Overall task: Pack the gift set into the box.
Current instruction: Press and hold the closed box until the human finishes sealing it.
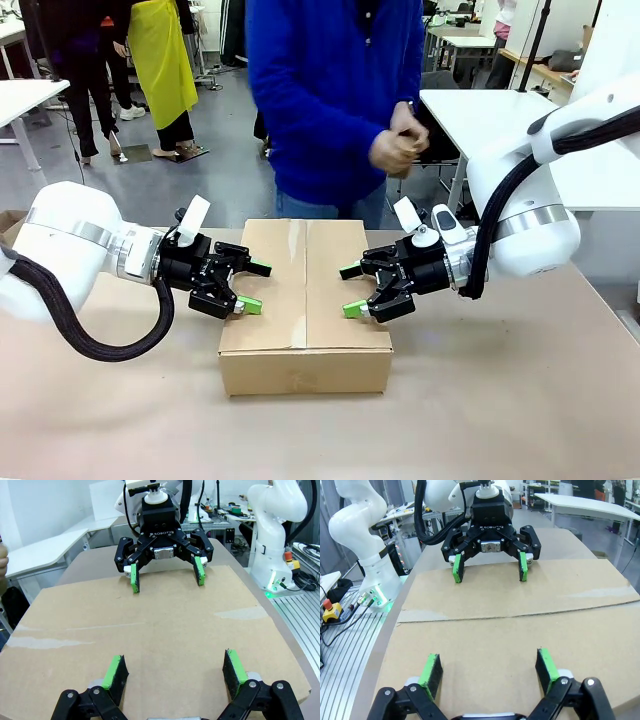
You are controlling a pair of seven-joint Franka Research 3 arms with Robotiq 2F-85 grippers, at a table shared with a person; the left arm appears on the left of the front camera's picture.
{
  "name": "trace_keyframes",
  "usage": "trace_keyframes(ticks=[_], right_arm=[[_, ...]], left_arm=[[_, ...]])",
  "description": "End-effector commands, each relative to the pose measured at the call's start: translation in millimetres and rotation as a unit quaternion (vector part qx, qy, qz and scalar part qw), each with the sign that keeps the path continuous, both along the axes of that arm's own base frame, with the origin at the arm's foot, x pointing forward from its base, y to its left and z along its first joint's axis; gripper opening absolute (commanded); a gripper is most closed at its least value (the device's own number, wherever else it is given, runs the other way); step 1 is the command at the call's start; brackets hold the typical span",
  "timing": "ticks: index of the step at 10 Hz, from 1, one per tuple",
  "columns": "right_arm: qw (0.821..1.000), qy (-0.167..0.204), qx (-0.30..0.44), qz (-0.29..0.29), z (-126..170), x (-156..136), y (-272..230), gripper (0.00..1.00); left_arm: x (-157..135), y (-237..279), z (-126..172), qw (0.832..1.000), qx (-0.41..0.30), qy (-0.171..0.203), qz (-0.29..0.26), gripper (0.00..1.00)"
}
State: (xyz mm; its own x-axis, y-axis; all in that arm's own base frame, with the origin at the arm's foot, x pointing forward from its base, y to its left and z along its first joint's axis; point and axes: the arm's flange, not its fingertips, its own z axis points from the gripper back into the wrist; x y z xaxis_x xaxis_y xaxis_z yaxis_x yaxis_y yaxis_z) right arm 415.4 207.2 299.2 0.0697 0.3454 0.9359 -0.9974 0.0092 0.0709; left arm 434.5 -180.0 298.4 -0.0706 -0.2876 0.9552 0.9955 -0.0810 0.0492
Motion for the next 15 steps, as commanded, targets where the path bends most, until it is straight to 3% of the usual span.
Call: trace_keyframes(ticks=[1, 15], right_arm=[[1.000, 0.001, -0.002, -0.001, -1.5, -0.6, 0.4, 1.00], [1.000, 0.001, -0.002, -0.001, -1.5, -0.6, 0.4, 1.00]], left_arm=[[-1.0, 0.4, -2.5, 1.000, 0.001, 0.002, 0.000, 1.00], [-1.0, 0.4, -2.5, 1.000, 0.001, 0.002, 0.000, 1.00]])
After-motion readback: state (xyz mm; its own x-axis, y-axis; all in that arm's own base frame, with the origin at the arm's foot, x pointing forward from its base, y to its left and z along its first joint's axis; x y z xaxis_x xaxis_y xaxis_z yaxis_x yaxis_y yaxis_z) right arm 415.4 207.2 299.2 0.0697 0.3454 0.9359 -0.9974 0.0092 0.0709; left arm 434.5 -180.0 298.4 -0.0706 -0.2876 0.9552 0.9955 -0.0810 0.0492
